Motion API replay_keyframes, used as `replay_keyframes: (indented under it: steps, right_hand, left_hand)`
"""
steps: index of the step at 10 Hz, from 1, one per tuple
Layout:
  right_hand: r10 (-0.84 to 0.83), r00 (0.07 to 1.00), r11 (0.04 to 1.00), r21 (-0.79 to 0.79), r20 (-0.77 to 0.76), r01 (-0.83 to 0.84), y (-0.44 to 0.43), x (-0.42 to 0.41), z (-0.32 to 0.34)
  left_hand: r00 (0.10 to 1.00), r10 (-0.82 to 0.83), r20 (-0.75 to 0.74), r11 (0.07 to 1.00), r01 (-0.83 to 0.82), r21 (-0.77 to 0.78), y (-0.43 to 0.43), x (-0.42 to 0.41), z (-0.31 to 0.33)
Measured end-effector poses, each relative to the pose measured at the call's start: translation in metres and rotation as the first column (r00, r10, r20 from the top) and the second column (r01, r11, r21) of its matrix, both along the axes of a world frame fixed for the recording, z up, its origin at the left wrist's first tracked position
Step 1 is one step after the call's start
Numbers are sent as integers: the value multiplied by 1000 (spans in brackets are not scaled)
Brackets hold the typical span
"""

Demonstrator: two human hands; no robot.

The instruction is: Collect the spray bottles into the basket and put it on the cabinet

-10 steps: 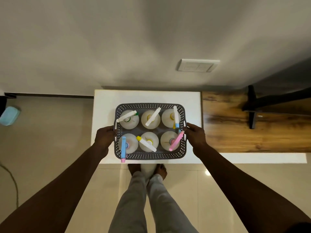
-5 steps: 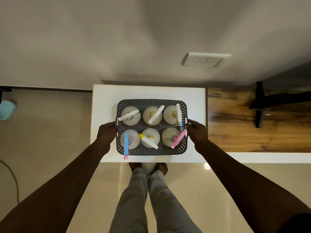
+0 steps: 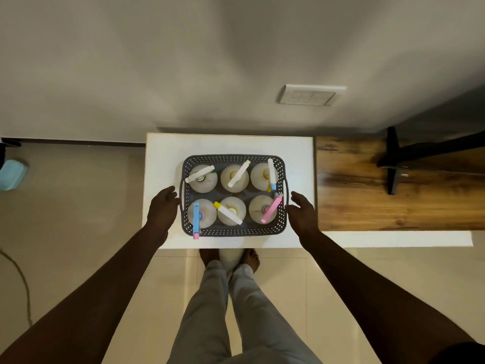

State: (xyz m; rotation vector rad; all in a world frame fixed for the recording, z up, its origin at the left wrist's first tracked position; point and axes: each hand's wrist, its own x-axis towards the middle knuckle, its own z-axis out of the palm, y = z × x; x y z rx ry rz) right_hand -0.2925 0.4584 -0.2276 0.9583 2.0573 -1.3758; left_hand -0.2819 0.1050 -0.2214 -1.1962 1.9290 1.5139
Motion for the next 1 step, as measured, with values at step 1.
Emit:
replay_keyframes:
  steps: [1]
  right_hand:
    - [19,1000,1000,14,-20,-18,-4,26,18]
  left_hand:
    - [999,19,-34,998,-21,-54,5,19,22]
